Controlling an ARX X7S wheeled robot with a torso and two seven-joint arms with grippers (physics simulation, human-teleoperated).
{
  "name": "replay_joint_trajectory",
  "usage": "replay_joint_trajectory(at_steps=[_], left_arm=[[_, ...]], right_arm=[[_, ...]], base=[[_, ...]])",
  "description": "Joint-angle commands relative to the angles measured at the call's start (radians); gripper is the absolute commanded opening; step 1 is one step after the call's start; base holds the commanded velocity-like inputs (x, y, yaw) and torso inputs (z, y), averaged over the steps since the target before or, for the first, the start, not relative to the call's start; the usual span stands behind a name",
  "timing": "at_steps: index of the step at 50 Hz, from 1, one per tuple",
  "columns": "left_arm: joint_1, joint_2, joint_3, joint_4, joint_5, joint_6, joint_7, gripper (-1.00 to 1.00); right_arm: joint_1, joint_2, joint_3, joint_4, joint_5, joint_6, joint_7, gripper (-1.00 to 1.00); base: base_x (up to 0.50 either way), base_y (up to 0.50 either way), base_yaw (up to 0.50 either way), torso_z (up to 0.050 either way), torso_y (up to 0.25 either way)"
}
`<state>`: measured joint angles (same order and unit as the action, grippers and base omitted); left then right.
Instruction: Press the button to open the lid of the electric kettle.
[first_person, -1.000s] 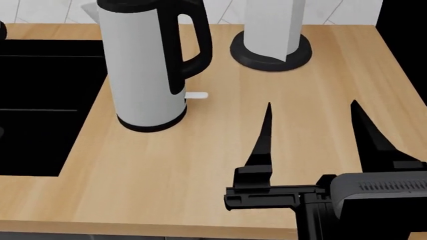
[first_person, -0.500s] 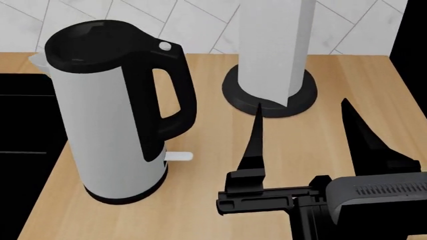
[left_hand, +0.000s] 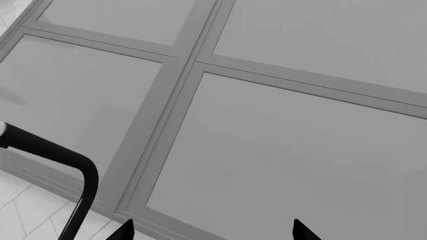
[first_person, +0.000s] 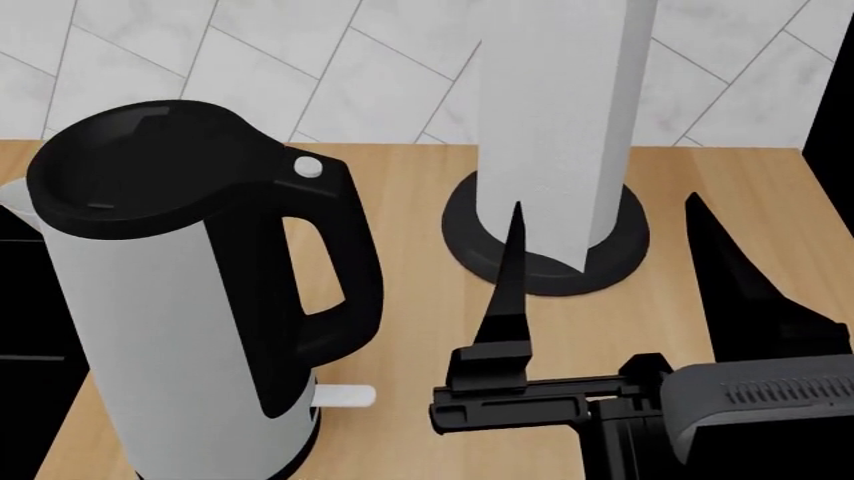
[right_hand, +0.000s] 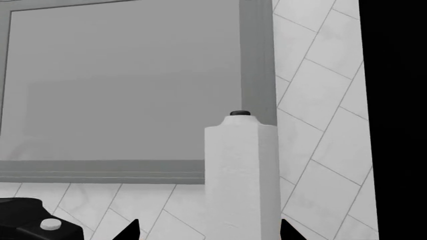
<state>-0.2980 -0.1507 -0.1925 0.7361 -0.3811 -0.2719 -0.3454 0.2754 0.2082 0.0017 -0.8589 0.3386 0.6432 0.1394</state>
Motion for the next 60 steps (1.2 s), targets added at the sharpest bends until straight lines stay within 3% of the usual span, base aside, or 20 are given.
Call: replay_joint_trajectory(at_steps=[1,4,7,10,13,15,16,26,27,35,41,60], left_arm=[[-0.005,-0.013,-0.011,0.009,-0.023,-0.007,-0.020,1.00],[-0.015,-0.022,-0.031,0.011,-0.044,-0.017,-0.030,1.00],[-0.033,-0.032,-0.061,0.010,-0.066,-0.031,-0.046,1.00],[-0.039,-0.038,-0.081,0.007,-0.083,-0.035,-0.053,1.00],[-0.043,-0.042,-0.088,0.009,-0.092,-0.039,-0.059,1.00],[-0.043,-0.043,-0.090,0.007,-0.093,-0.035,-0.060,1.00],[-0.031,-0.040,-0.093,0.005,-0.092,-0.021,-0.054,1.00],[-0.032,-0.050,-0.114,0.015,-0.118,-0.018,-0.066,1.00],[-0.031,-0.051,-0.116,0.018,-0.122,-0.018,-0.066,1.00],[-0.031,-0.058,-0.115,0.017,-0.122,-0.015,-0.072,1.00],[-0.030,-0.063,-0.112,0.018,-0.122,-0.015,-0.075,1.00],[-0.026,-0.071,-0.095,0.008,-0.109,0.001,-0.083,1.00]], right_arm=[[0.014,0.009,0.001,-0.017,0.018,0.050,0.026,1.00],[0.118,0.026,0.061,-0.101,0.108,0.236,0.066,1.00],[0.378,0.075,0.092,-0.182,0.214,0.563,0.132,1.00],[0.744,0.046,0.247,-0.116,0.513,0.927,0.194,1.00],[0.961,0.157,0.212,0.146,0.963,0.924,0.644,1.00],[1.090,0.195,0.116,0.318,1.263,0.900,0.829,1.00],[1.140,0.203,0.080,0.364,1.379,0.897,0.841,1.00],[1.516,0.209,-0.263,0.787,1.399,0.904,0.639,1.00],[1.538,0.206,-0.279,0.842,1.434,0.901,0.638,-1.00],[1.661,0.207,-0.489,1.001,1.511,0.915,0.522,-1.00],[1.671,0.220,-0.619,0.945,1.497,0.919,0.376,-1.00],[1.639,0.252,-0.798,0.969,1.588,0.867,0.412,-1.00]], base=[[0.00,0.00,0.00,0.000,0.000],[0.00,0.00,0.00,0.000,0.000],[0.00,0.00,0.00,0.000,0.000],[0.00,0.00,0.00,0.000,0.000],[0.00,0.00,0.00,0.000,0.000],[0.00,0.00,0.00,0.000,0.000],[0.00,0.00,0.00,0.000,0.000],[0.00,0.00,0.00,0.000,0.000],[0.00,0.00,0.00,0.000,0.000],[0.00,0.00,0.00,0.000,0.000],[0.00,0.00,0.00,0.000,0.000],[0.00,0.00,0.00,0.000,0.000]])
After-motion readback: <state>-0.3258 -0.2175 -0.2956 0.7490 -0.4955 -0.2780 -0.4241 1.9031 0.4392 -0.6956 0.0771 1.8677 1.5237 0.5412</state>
